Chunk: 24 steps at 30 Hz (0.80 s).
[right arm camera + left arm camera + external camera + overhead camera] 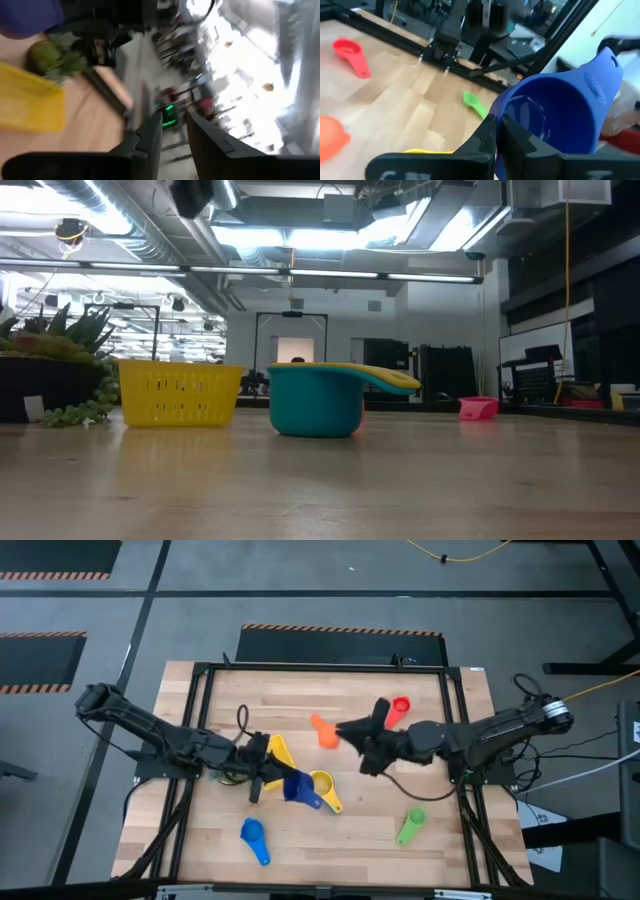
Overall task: Nest measuring cups in basket
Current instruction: Stack the dark blue measuring cup on top of the yellow measuring cup
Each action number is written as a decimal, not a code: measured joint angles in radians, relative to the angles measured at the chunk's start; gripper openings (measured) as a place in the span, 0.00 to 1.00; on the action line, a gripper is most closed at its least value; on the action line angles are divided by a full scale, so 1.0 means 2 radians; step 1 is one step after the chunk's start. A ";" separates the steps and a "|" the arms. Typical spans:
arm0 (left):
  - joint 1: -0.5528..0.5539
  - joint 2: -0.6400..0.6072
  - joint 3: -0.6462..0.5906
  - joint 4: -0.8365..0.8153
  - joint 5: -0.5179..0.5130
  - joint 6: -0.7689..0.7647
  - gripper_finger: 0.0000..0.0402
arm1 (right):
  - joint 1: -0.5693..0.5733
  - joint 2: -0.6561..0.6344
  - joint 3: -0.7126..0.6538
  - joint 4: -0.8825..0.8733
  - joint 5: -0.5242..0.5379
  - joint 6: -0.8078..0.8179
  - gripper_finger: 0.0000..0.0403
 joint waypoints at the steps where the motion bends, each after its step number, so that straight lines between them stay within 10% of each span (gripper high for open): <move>1: 0.002 0.007 -0.001 0.002 0.005 0.006 0.01 | -0.005 -0.012 0.000 -0.031 -0.001 0.027 0.24; 13: 0.055 0.129 0.068 -0.006 0.082 0.099 0.02 | -0.159 -0.101 0.000 -0.334 -0.270 0.290 0.24; 24: 0.099 0.247 0.197 -0.178 0.082 0.167 0.02 | -0.241 -0.098 -0.068 -0.315 -0.332 0.301 0.24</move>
